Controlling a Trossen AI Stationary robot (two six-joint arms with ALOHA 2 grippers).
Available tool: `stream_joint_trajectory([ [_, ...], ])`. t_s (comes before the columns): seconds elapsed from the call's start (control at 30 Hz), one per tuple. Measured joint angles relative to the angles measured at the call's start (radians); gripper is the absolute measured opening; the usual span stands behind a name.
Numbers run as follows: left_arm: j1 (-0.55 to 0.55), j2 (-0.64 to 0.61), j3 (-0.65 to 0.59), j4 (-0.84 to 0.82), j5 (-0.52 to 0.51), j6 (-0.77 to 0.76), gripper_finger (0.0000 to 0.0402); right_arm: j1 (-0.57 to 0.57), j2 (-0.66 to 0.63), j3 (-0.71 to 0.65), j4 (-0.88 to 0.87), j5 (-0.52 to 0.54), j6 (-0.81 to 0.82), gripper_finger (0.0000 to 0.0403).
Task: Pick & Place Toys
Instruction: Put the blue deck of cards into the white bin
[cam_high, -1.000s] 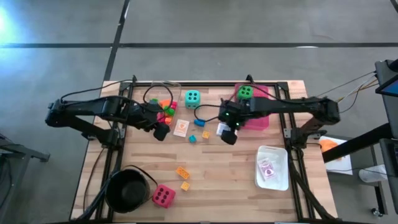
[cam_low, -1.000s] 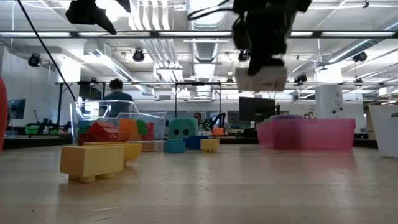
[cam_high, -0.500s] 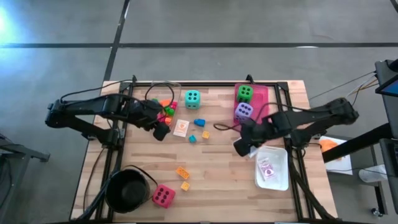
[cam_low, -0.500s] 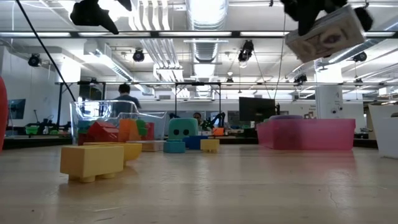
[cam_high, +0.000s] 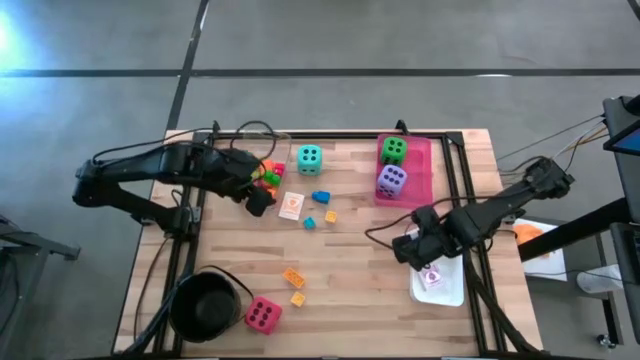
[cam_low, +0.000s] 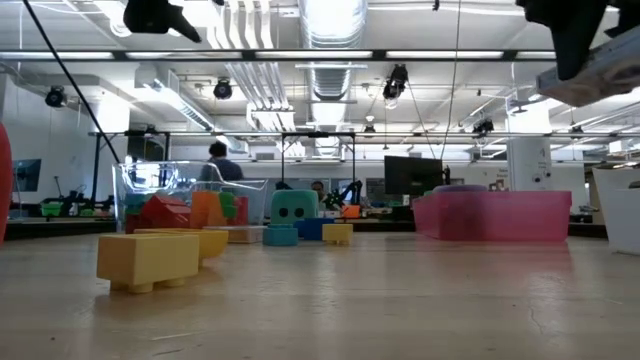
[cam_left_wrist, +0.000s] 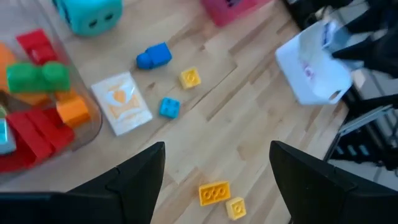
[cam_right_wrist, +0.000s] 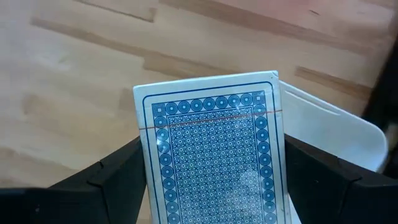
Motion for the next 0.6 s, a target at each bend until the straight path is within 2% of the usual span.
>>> stream_joint_trajectory([
  [0.27,0.033,0.000,0.090,0.001,0.000,0.055,0.0293,0.093,0.001,-0.079,0.013,-0.005,0.195,0.0302],
  [0.53,0.089,0.000,0.109,0.000,0.000,0.074,0.0293,0.137,0.001,-0.173,0.103,-0.015,0.277,0.0302],
  [0.6,0.102,0.000,0.107,-0.002,0.002,0.075,0.0293,0.137,0.001,-0.201,0.137,-0.047,0.275,0.0302],
])
